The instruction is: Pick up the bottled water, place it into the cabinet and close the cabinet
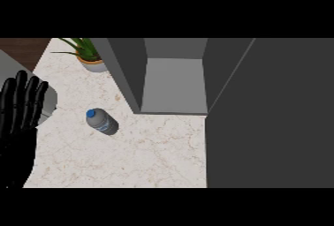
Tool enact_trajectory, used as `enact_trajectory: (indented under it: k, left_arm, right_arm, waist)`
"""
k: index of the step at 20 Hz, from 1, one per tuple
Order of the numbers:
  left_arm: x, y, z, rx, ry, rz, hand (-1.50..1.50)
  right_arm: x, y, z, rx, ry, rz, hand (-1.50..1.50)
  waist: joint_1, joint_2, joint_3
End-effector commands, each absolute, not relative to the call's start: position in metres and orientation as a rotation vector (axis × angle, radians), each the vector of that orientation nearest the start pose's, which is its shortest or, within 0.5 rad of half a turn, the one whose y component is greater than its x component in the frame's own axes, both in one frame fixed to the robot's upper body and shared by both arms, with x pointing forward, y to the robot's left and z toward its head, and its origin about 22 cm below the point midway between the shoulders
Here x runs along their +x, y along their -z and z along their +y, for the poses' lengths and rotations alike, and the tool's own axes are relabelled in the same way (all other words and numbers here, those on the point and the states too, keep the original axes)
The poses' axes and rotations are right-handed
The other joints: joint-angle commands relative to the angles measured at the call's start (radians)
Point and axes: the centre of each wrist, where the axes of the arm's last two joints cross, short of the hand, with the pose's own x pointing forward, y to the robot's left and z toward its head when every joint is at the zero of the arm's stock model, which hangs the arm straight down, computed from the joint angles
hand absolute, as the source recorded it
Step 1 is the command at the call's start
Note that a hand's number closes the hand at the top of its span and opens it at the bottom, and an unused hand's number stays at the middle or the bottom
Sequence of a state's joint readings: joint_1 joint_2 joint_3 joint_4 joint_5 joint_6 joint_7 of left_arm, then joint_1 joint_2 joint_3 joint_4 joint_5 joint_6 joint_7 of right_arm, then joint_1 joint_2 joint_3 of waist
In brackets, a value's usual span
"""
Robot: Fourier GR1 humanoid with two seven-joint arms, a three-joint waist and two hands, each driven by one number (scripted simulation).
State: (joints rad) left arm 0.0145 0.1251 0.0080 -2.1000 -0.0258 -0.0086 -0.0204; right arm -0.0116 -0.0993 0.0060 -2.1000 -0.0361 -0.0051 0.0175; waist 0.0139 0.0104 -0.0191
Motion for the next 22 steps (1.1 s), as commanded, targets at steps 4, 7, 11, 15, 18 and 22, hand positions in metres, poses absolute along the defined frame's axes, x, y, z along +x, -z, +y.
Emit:
enact_trajectory:
  k: [4,7,11,15,18,22]
  left_arm:
    - [0.226,-0.122,0.279,-0.286,0.328,-2.124,-1.5]
    - [0.23,-0.1,0.275,-0.56,0.34,-1.922,-1.5]
    - [0.226,-0.108,0.325,-0.682,0.353,-1.859,-1.5]
    - [0.225,-0.138,0.356,-0.716,0.389,-1.838,-1.5]
    - [0.239,-0.159,0.362,-0.7,0.37,-1.81,-1.5]
    - [0.237,-0.151,0.362,-0.707,0.348,-1.77,-1.5]
  right_arm:
    - [0.194,-0.139,-0.237,-0.041,-0.134,-2.102,-1.5]
    - [0.188,-0.127,-0.223,0.197,-0.25,-2.017,-1.5]
    - [0.171,-0.133,-0.219,0.203,-0.26,-1.997,-1.5]
    - [0.143,-0.148,-0.213,0.225,-0.25,-1.994,-1.5]
    - [0.148,-0.166,-0.199,0.246,-0.248,-1.993,-1.5]
    - [0.134,-0.164,-0.198,0.233,-0.248,-1.988,-1.5]
  waist:
    - [-0.033,-0.011,0.015]
    - [-0.043,-0.004,0.016]
    - [-0.017,-0.013,0.018]
    - [-0.015,-0.015,0.019]
    - [-0.013,-0.011,0.019]
    - [-0.016,-0.012,0.019]
